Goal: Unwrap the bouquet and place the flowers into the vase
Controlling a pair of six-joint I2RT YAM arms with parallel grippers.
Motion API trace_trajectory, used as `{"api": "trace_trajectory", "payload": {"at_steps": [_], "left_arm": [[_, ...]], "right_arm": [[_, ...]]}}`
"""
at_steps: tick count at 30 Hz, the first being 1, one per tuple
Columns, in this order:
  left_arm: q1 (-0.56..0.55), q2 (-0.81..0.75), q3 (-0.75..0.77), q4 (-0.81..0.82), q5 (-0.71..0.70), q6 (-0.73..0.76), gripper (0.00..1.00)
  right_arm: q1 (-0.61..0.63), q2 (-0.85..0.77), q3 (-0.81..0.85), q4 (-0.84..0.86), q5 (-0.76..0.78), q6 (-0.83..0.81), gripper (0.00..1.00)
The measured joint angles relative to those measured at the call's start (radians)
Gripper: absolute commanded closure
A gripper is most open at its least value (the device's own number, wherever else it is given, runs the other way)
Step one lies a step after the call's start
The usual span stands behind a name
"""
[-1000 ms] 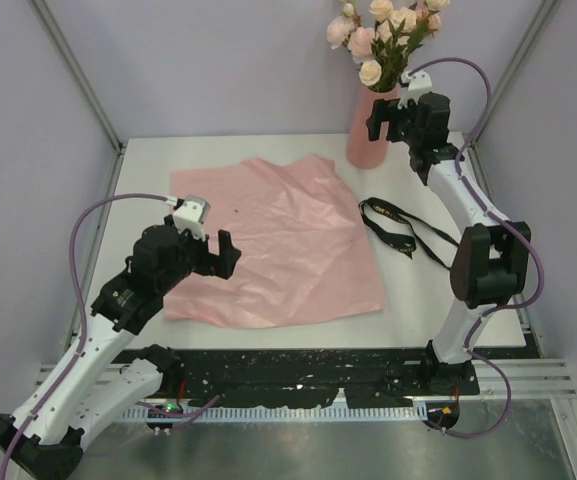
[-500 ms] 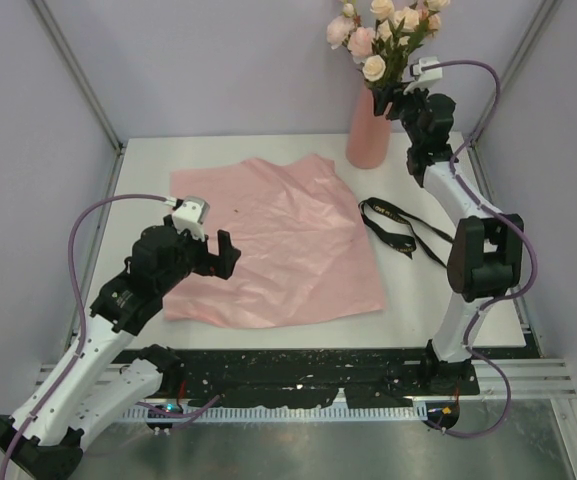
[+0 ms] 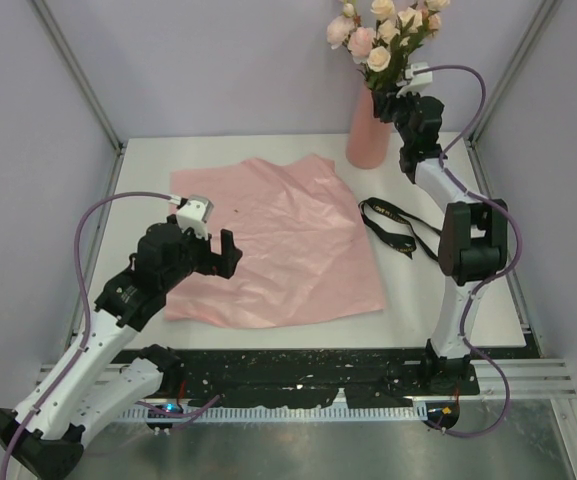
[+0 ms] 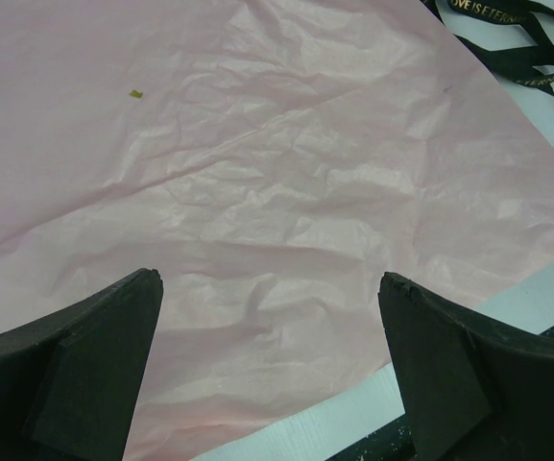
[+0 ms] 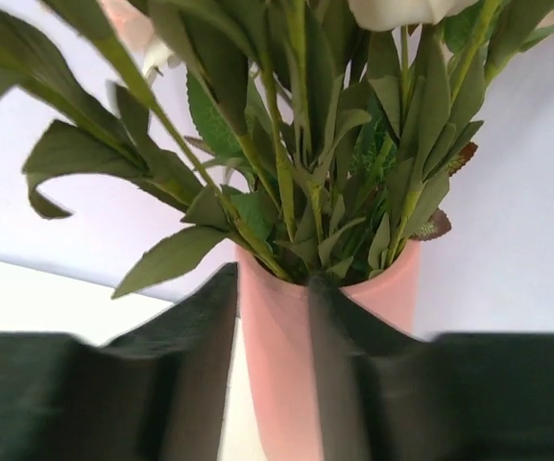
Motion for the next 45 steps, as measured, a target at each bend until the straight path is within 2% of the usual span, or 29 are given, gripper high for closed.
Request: {"api": "trace_trajectory", "payload": {"at_steps": [1, 3, 8, 14, 20, 24, 30, 35, 39, 45], "left_arm": [[0.0, 0.0, 0.0, 0.0, 0.0, 0.0, 0.01], [0.0, 0.002, 0.0, 0.0, 0.0, 0.0, 0.01], [0.0, 0.003, 0.0, 0.0, 0.0, 0.0, 0.01], [0.0, 0.003, 0.0, 0.0, 0.001, 0.0, 0.01], [0.0, -0.014, 0.0, 0.0, 0.001, 0.0, 0.01], [0.0, -0.053, -0.001, 0.002, 0.001, 0.0, 0.01], [0.0, -0.19, -0.048, 0.065, 0.0, -0.002, 0.0], [0.0, -0.32, -0.097, 0.121, -0.027, -0.003, 0.0], [0.0, -0.381, -0.12, 0.162, -0.042, 0.0, 0.01], [0.0, -0.418, -0.154, 0.197, -0.041, 0.0, 0.0]], "right_arm": [[0.0, -0.003, -0.006, 0.002, 0.001, 0.0, 0.24], [0.0, -0.022, -0.021, -0.009, 0.004, -0.002, 0.14], [-0.001, -0.153, -0.098, -0.097, 0.034, -0.012, 0.05], [-0.001, -0.332, -0.141, -0.193, 0.037, -0.012, 0.05], [-0.001, -0.569, -0.386, -0.253, 0.037, 0.03, 0.05], [-0.001, -0.69, -0.509, -0.395, 0.021, 0.111, 0.05], [0.027, -0.931, -0.605, -0.697, -0.009, 0.212, 0.05], [0.066, -1.216, -0.688, -0.82, -0.096, 0.251, 0.05], [0.066, -1.368, -0.733, -0.869, -0.164, 0.276, 0.05], [0.066, -1.434, -0.779, -0.921, -0.208, 0.288, 0.05]]}}
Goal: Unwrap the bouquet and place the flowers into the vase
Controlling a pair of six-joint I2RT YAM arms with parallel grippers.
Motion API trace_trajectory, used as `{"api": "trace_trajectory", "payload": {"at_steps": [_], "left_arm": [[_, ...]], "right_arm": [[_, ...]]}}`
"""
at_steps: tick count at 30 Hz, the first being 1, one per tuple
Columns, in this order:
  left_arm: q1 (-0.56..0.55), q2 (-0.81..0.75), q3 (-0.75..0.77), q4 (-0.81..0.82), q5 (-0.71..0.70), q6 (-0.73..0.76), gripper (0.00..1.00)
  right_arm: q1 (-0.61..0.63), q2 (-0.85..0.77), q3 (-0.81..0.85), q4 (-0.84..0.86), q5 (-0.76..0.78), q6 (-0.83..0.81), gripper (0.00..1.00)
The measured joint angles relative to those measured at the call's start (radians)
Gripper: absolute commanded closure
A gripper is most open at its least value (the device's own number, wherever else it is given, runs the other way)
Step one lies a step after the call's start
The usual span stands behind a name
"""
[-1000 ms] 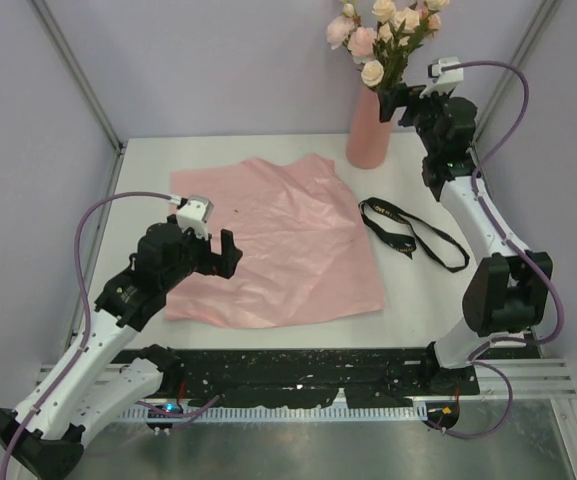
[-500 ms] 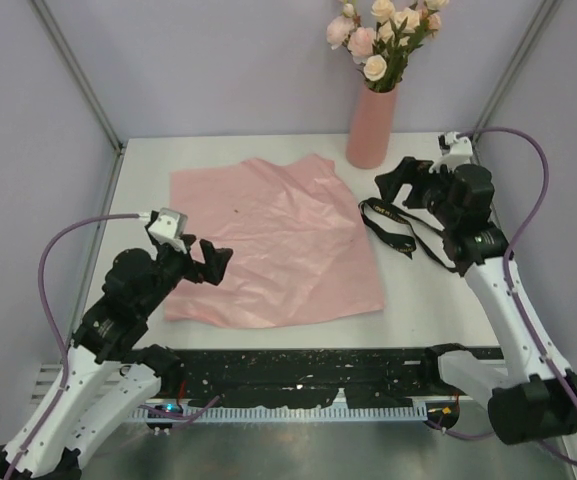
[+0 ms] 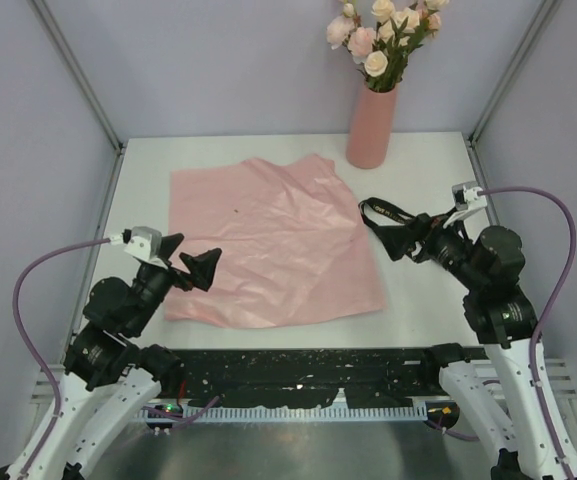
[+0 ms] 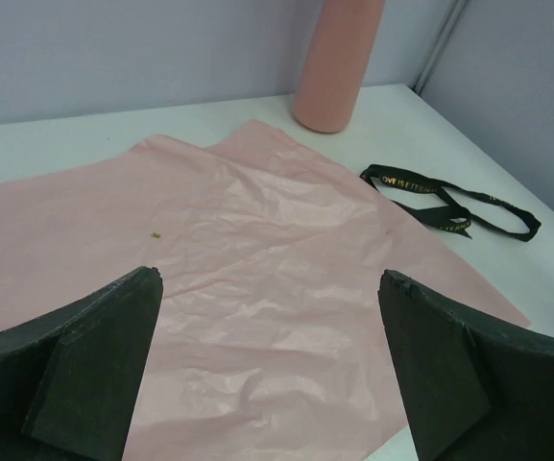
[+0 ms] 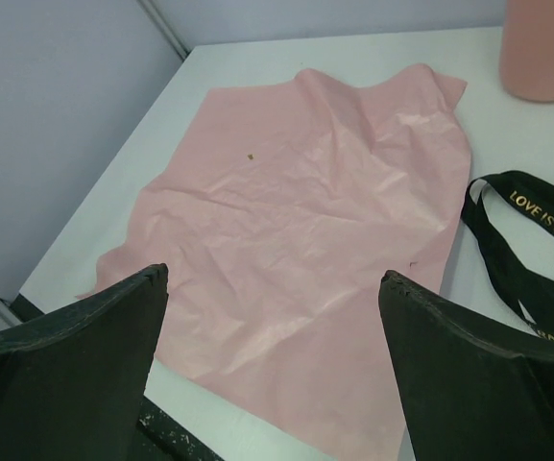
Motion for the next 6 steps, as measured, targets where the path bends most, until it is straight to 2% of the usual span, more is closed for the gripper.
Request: {"api": "trace_trajectory", "payload": {"at_steps": [6], "left_arm": [[0.0, 0.009, 0.0, 0.006, 0.003, 0.0, 0.0]], "right_arm": [[0.0, 0.006, -0.023, -0.029, -0.012, 0.0, 0.05]]}}
